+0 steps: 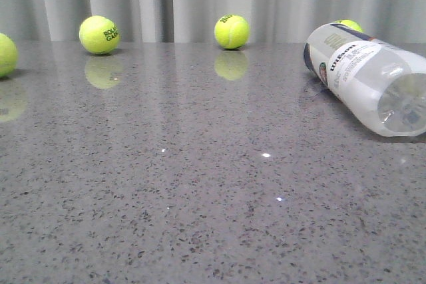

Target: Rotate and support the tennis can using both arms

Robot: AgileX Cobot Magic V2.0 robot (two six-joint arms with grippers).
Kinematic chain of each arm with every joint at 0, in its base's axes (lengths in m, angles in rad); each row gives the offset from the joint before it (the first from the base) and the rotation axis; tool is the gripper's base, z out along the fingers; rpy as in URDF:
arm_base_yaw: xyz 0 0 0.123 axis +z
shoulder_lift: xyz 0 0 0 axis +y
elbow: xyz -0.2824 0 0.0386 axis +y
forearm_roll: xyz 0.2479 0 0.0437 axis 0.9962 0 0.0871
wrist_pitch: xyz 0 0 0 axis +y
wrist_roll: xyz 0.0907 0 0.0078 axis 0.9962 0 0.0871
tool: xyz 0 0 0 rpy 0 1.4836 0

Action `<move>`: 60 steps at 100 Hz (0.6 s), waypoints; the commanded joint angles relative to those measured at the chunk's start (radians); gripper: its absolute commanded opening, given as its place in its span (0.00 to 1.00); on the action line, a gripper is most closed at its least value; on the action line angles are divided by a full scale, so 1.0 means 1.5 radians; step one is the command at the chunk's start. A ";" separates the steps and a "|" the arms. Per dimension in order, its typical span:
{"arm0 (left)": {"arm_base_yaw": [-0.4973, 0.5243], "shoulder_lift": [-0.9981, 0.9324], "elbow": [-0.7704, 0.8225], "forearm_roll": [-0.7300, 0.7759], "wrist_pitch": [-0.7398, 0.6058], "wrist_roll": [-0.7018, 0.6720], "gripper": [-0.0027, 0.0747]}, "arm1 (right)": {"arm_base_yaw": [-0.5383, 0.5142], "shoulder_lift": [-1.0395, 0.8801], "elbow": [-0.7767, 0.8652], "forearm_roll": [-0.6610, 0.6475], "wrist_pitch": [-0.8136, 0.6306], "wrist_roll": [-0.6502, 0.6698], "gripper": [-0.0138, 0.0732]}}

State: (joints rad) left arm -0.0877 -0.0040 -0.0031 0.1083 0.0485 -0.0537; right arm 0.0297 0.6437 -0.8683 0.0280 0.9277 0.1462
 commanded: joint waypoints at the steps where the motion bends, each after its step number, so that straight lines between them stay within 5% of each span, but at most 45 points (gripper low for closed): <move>1: 0.003 -0.026 0.032 0.000 -0.053 -0.006 0.01 | -0.003 0.041 -0.031 0.005 -0.028 -0.011 0.12; 12: 0.003 -0.026 0.032 0.000 -0.053 -0.006 0.01 | -0.003 0.075 -0.033 0.005 -0.028 -0.011 0.32; 28: 0.003 -0.026 0.032 0.000 -0.053 -0.006 0.01 | -0.003 0.094 -0.033 0.005 -0.030 -0.013 0.92; 60: 0.003 -0.026 0.032 0.000 -0.053 -0.006 0.01 | -0.001 0.142 -0.062 0.081 -0.058 -0.097 0.89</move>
State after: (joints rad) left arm -0.0877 -0.0040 -0.0031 0.1083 0.0485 -0.0537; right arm 0.0297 0.8176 -0.9056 0.0853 0.9244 0.0673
